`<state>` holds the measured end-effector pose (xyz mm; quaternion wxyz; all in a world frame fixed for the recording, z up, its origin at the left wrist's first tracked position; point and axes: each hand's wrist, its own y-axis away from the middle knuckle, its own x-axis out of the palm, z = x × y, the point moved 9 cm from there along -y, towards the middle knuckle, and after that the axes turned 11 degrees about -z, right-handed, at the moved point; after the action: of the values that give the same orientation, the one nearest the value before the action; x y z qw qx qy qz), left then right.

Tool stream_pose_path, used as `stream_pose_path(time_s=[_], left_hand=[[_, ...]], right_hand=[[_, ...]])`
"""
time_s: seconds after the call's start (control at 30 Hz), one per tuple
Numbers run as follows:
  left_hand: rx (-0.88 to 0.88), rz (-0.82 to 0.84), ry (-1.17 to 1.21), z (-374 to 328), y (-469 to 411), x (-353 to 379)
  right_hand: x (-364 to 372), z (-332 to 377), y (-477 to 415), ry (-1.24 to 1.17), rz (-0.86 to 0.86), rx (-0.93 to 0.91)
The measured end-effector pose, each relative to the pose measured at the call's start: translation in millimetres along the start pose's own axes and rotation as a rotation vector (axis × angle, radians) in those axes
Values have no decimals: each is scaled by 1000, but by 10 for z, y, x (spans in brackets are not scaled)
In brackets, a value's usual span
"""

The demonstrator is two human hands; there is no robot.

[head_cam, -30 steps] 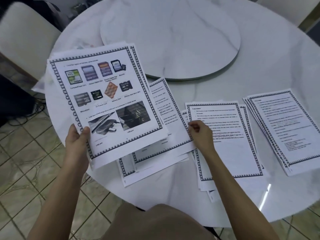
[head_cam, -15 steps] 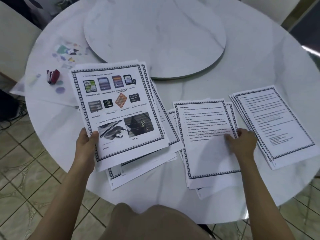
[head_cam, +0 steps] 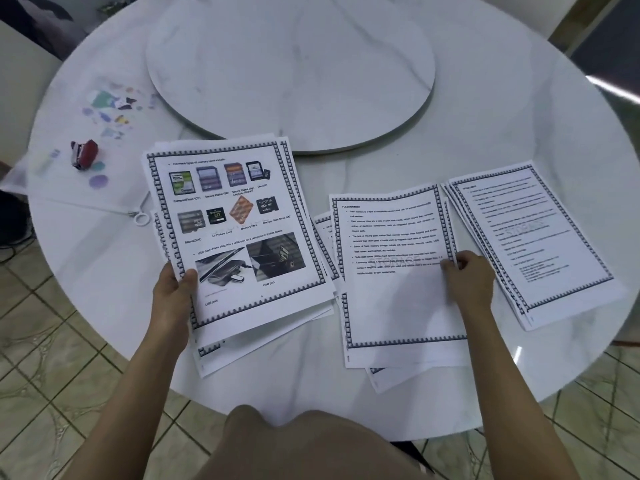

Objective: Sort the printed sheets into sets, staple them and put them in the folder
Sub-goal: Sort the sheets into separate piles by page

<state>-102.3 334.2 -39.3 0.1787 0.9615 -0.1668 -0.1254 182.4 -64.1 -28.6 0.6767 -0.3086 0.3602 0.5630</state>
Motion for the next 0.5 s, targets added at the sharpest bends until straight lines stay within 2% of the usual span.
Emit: stream_pose_path(time_s=[0.13,0.33,0.5], left_hand=[[11,3,-8,45,34,27],[-8,26,-40,163,45,47],[-33,39,-62,217,47,37]], right_hand=[[-256,87,-51,-162,-37,-48],[-758,165,-272,-266,-122,-83],[-995,296,-419,-525,-113,-14]])
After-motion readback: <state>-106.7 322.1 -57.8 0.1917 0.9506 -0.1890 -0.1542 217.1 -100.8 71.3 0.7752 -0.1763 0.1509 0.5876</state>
